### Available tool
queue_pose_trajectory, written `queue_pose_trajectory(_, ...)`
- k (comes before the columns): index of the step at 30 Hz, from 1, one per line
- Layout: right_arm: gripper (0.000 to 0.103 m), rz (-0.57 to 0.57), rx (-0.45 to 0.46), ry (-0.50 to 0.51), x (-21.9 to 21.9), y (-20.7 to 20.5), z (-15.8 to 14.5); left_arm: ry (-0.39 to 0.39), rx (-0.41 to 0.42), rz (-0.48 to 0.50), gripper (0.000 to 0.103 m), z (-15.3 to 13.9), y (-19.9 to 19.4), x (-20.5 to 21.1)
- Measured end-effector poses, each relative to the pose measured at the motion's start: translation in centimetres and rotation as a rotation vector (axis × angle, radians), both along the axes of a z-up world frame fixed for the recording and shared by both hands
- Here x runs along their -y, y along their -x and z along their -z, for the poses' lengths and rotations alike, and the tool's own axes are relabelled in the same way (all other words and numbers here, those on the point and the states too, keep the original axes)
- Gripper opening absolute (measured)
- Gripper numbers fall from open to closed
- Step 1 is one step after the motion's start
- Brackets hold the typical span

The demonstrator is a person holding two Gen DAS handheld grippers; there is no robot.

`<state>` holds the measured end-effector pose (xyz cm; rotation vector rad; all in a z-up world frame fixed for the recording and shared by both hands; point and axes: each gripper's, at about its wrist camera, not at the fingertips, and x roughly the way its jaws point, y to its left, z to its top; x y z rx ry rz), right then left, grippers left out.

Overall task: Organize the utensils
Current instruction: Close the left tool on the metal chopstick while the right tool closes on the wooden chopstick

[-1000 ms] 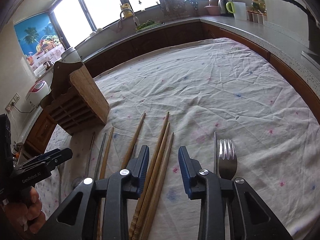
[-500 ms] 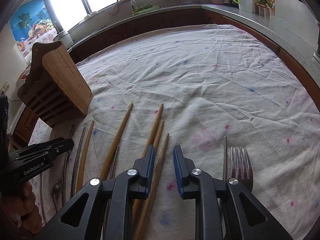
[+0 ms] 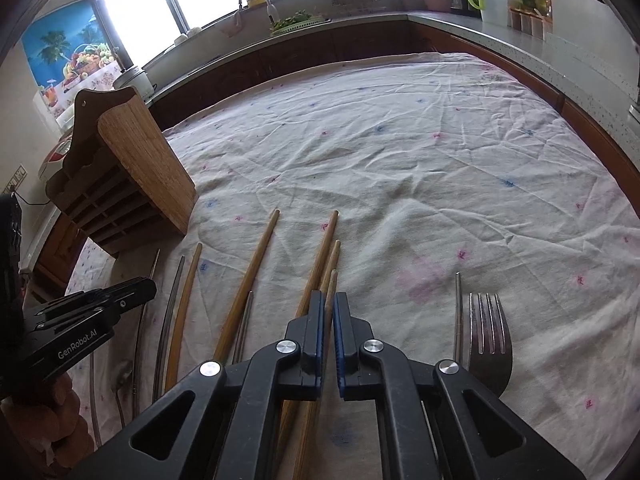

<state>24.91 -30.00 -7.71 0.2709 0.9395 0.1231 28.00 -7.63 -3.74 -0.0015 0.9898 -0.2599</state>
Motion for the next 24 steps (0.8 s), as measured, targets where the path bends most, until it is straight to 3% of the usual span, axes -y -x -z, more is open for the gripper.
queue_pose_trajectory(15, 0.004, -0.024, 0.146, -0.08, 0.0, 4.5, -5.7, 0.147, 0.119, -0.001, 0.005, -5.6, 6.1, -3.7)
queue_pose_trajectory(24, 0.004, -0.051, 0.288, -0.104, -0.3, 8.1, -11.3, 0.207, 0.211, 0.009, 0.004, -9.5, 9.0, -4.2)
